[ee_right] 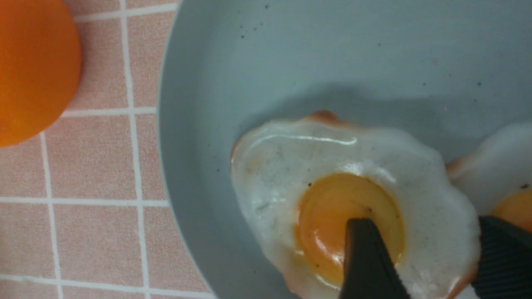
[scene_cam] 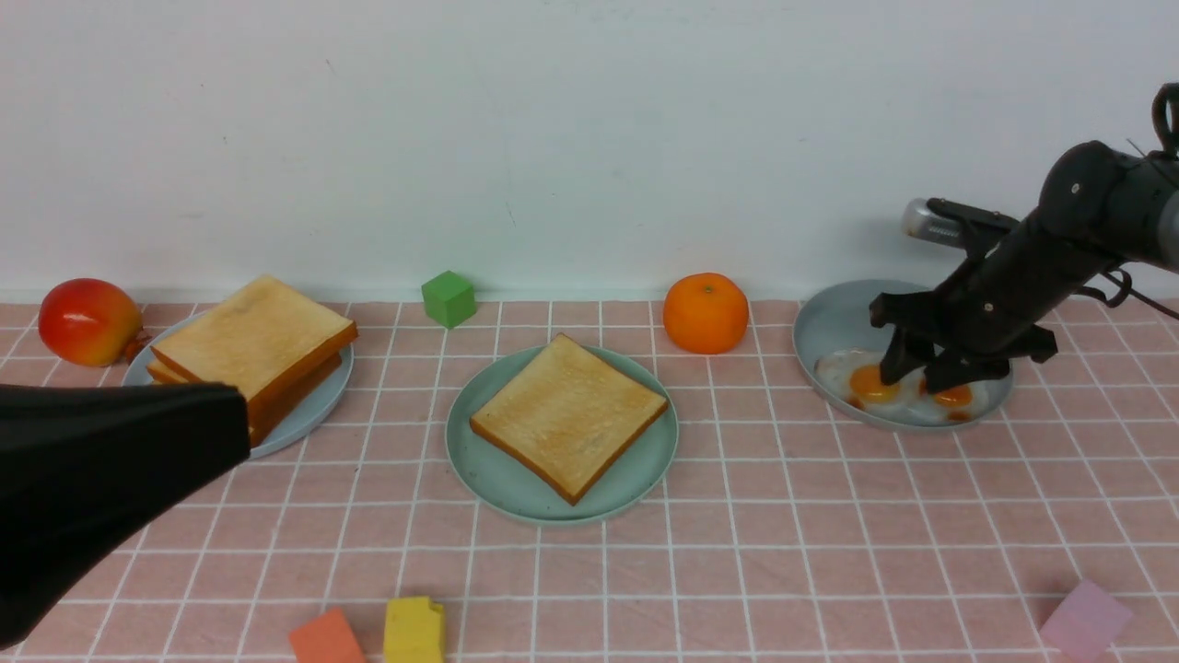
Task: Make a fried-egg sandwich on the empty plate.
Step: Use the right arm to grab a fried egg, then use the right arm to place the fried egg on the slice of bread in the middle
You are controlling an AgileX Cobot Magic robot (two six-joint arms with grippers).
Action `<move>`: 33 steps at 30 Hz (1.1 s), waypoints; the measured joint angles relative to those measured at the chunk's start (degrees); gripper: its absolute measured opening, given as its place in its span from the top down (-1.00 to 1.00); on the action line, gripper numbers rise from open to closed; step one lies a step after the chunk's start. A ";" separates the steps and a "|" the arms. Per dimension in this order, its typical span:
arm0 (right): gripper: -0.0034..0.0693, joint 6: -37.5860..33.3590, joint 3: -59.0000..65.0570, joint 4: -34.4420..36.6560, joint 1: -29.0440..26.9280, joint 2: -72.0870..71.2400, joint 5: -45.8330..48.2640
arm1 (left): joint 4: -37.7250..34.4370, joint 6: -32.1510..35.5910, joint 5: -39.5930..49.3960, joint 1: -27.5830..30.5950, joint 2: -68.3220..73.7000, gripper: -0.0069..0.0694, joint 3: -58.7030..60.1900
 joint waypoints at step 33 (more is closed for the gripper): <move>0.70 -8.01 -0.27 9.02 -2.30 -12.22 6.03 | 2.25 0.00 0.16 0.00 0.00 0.85 0.00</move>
